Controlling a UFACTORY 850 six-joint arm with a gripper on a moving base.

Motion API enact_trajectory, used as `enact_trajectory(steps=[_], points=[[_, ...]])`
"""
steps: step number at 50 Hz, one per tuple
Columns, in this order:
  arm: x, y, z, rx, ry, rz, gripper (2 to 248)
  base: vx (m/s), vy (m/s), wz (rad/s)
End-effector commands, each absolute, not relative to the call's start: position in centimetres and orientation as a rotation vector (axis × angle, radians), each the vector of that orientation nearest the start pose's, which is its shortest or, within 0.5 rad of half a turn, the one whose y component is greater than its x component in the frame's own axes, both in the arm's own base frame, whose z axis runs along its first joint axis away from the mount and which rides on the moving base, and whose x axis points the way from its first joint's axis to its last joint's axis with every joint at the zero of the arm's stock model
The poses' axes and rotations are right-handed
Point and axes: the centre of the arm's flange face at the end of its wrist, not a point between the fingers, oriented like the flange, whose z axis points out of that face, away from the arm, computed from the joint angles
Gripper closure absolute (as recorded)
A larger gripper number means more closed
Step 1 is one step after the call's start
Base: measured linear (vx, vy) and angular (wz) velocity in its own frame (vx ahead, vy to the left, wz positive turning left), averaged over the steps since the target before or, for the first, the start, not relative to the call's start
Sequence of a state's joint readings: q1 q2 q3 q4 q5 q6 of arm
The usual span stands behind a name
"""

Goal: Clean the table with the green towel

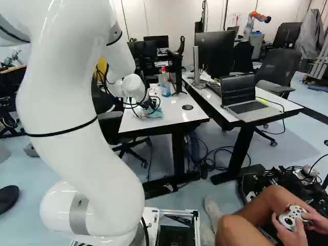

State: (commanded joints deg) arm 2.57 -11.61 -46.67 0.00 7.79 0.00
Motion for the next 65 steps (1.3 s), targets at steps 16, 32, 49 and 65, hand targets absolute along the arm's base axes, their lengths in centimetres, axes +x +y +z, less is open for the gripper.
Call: enact_trajectory(steps=[16,32,49,65], points=[[50.51,2.26,41.61,-2.922,-0.065,-1.108,199,0.000,0.000,0.000],[50.51,2.26,41.61,-2.922,-0.065,-1.108,199,0.000,0.000,0.000],[50.45,2.26,41.56,-2.927,-0.066,-1.095,199,0.000,0.000,0.000],[50.44,2.26,41.54,-2.928,-0.066,-1.092,199,0.000,0.000,0.000]])
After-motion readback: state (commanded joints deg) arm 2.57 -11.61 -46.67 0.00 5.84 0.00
